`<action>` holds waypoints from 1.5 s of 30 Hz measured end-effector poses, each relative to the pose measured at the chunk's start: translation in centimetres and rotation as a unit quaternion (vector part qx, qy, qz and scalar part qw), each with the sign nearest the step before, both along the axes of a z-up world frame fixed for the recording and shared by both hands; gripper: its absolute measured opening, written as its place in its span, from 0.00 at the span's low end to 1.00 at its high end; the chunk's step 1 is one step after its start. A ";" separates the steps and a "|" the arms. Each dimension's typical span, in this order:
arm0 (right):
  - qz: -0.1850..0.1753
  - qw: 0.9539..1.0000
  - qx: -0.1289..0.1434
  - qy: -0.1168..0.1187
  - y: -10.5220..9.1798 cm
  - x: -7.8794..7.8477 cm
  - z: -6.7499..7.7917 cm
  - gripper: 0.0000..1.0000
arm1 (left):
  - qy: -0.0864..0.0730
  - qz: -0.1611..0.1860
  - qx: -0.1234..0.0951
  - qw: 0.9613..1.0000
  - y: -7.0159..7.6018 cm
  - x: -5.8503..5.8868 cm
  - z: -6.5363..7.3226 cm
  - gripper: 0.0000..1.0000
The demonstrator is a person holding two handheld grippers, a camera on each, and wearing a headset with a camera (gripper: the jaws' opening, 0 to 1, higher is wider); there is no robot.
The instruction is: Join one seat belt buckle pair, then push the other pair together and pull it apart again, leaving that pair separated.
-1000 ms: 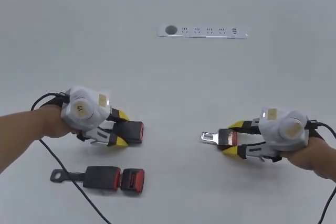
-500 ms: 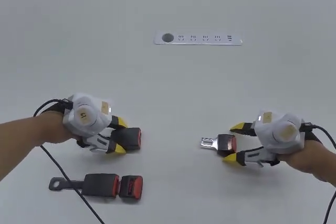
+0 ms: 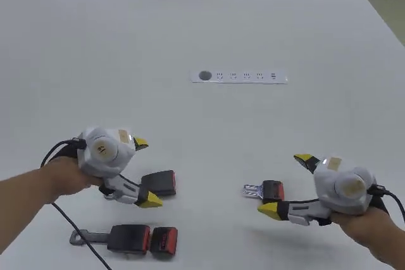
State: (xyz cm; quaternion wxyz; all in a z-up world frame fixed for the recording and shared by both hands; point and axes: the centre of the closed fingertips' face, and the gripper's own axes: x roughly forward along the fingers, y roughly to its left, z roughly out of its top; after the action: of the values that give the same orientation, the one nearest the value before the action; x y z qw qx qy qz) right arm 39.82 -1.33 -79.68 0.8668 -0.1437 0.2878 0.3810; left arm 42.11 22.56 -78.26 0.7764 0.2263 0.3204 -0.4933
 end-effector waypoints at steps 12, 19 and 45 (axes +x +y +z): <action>-0.032 0.998 0.034 -0.043 1.5 -3.3 3.7 0.98 | -0.042 0.119 -0.098 0.987 2.0 -2.5 3.7 0.99; -0.005 0.998 0.018 -0.052 2.0 -5.5 4.4 0.99 | -0.051 0.131 -0.116 0.983 2.7 -5.1 4.6 1.00; -0.063 0.996 0.031 -0.047 -1.2 -9.9 3.7 1.00 | -0.046 0.189 -0.135 0.971 6.9 -10.1 4.3 1.00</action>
State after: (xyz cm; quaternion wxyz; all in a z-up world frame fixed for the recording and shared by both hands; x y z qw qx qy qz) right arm 29.89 -2.56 -76.02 0.9059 -0.1158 0.2431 0.3269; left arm 32.01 29.47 -74.00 0.8929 0.0766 0.2517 -0.3652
